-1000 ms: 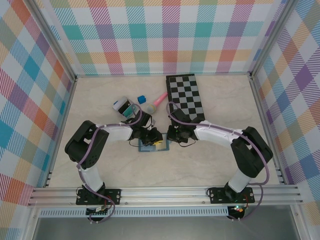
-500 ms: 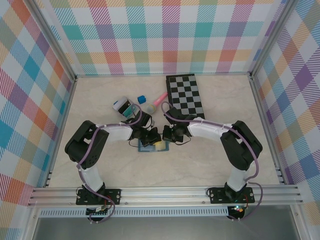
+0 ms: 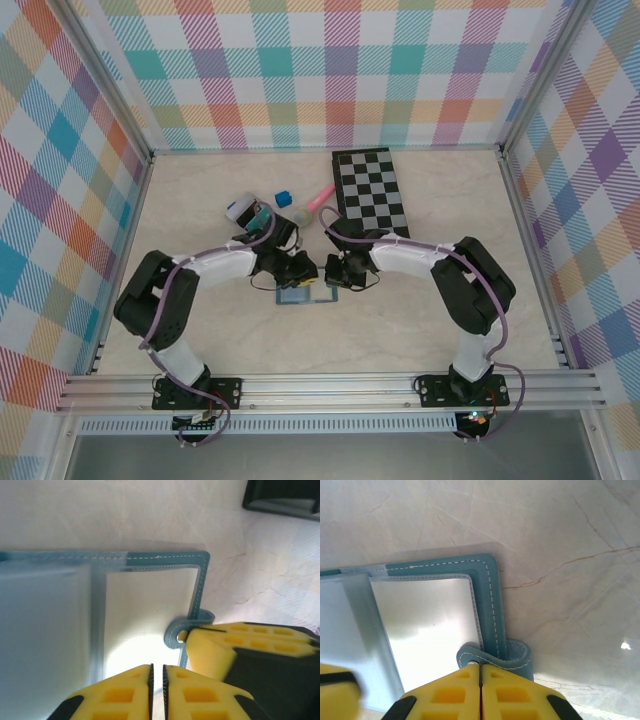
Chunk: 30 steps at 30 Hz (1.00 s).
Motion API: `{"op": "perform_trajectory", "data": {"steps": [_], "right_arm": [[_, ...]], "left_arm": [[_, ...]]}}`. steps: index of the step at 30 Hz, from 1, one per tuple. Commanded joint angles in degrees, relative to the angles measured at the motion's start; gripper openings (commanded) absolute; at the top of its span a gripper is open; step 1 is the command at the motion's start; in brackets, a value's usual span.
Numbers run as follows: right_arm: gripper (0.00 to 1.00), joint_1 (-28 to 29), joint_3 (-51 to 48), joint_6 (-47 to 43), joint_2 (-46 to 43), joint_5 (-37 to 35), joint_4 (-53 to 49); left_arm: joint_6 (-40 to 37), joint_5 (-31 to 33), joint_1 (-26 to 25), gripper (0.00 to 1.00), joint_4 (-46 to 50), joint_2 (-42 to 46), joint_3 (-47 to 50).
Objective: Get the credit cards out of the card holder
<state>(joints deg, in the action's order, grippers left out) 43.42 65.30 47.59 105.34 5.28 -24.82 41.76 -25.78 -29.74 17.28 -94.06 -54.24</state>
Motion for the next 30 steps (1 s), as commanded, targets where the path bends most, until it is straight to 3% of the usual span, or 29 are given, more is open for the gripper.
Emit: {"op": "perform_trajectory", "data": {"steps": [1,4,10,30], "right_arm": [[0.09,-0.3,1.0,-0.2,1.0,-1.1,-3.0],[0.09,-0.3,1.0,-0.1,1.2,-1.0,-2.7],[0.09,-0.3,1.2,0.1,2.0,-0.4,-2.5],[0.09,-0.2,1.5,0.4,2.9,-0.1,-3.1]], "left_arm": [[-2.0,3.6,3.6,0.29,8.3,4.4,0.9],[-3.4,4.5,5.8,0.41,10.7,6.7,1.9],[-3.4,3.3,7.0,0.49,9.4,6.9,3.9],[-3.3,-1.7,6.9,0.44,4.0,0.4,4.6]]}}
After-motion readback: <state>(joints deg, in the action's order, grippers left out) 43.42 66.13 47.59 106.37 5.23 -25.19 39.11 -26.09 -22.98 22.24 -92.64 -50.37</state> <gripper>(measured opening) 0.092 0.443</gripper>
